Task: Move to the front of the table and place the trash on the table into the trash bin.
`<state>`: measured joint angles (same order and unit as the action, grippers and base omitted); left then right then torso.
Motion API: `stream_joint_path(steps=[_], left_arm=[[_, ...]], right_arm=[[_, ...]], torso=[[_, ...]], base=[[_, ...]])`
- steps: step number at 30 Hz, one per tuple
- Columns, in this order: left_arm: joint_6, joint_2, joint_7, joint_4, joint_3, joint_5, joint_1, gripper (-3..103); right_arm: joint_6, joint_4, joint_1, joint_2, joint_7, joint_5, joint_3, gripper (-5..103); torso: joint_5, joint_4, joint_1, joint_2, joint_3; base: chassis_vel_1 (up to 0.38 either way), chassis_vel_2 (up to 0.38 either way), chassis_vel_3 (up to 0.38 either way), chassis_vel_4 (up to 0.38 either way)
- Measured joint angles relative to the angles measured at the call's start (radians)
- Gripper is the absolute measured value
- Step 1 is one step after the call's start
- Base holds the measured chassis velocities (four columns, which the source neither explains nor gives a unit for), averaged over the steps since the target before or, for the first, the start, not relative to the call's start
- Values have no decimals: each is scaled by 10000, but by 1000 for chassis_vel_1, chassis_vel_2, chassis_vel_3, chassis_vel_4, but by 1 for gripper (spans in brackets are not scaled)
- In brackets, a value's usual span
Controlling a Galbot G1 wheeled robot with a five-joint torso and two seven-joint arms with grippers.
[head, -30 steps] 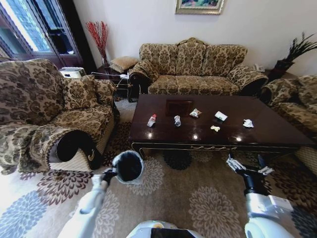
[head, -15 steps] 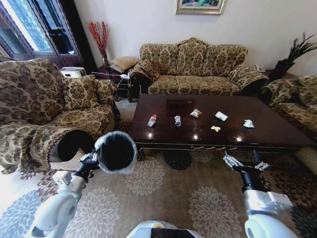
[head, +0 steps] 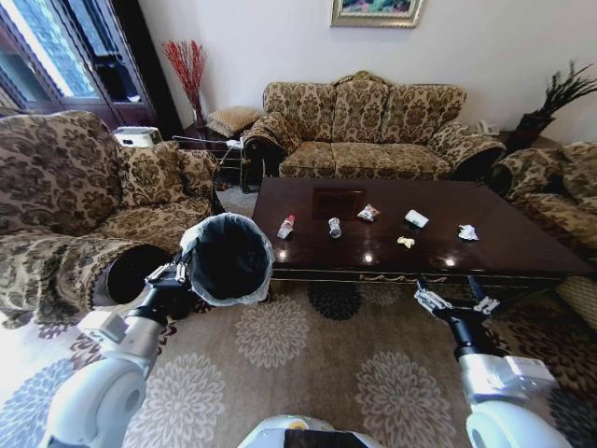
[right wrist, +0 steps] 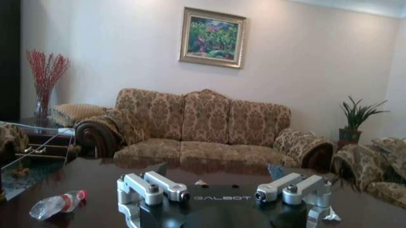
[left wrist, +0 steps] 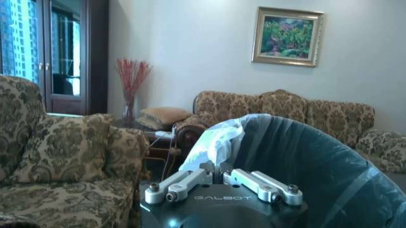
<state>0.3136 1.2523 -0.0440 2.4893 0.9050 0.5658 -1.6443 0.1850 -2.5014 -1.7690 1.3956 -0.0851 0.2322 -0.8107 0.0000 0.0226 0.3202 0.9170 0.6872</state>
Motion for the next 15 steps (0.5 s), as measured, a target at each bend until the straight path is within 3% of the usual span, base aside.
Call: stream_joint_path(steps=[6, 15], left_arm=[[-3, 88, -131, -38, -134, -62, 4, 3], [-32, 198, -238, -81, -456, -369, 23, 3]], right_arm=[[14, 96, 72, -88, 85, 3, 16, 100], [8, 273, 96, -130, 203, 1, 10, 100]], torso=[[0, 1, -1, 0, -1], [1, -1, 4, -1, 2]], base=[[-29, 28, 28, -28], [-142, 133, 147, -145]])
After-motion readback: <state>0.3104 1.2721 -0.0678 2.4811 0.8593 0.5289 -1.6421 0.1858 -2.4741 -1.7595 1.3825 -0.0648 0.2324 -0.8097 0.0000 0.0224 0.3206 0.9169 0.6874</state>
